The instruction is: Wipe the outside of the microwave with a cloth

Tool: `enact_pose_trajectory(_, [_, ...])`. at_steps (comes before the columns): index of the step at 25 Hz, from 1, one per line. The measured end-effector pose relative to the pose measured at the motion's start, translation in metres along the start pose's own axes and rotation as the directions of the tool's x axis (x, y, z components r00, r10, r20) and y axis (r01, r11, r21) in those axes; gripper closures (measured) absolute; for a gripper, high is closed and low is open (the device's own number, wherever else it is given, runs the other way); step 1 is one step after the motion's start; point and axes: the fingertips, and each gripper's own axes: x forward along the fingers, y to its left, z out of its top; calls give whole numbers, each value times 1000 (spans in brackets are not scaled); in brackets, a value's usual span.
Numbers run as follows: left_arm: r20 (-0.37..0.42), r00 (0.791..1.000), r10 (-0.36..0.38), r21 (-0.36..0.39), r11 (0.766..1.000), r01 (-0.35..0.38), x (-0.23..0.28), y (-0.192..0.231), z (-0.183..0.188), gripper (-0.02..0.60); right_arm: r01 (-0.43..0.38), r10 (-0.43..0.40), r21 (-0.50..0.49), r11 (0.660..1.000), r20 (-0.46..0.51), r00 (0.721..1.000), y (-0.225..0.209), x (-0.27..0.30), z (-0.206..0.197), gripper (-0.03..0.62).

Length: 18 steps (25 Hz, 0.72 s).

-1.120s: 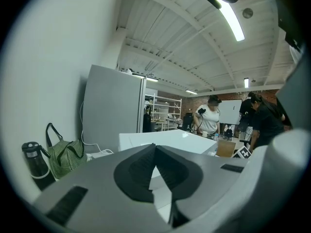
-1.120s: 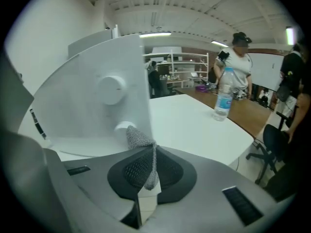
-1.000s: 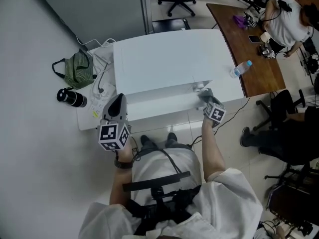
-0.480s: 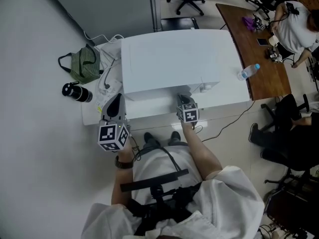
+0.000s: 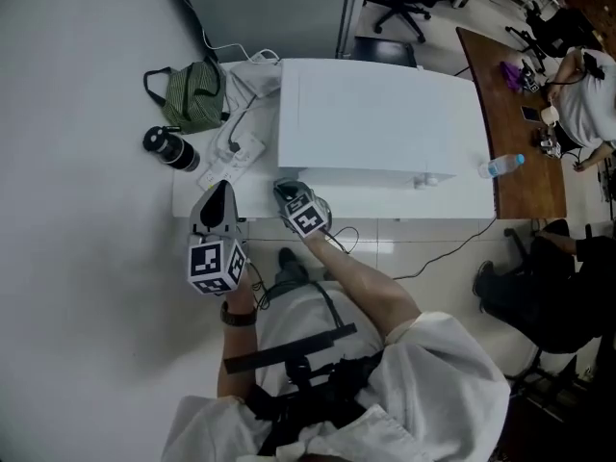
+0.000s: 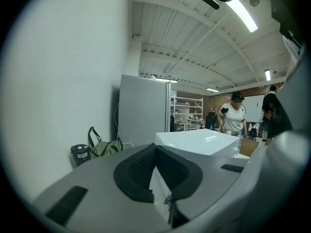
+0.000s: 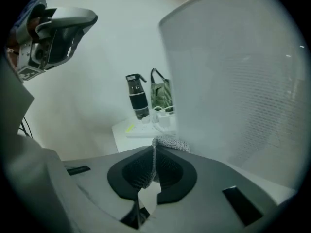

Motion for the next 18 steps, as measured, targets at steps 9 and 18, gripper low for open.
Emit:
enact_pose_trajectory(9, [-21, 999, 42, -22, 999, -42, -16, 34, -9, 554, 63, -61, 48, 997, -44, 997, -8, 23, -19, 568])
enact_pose_trajectory(18, [-21, 994, -106, 6, 994, 106, 30, -55, 1, 554, 327, -313, 254, 910, -95, 945, -148, -89, -119, 568])
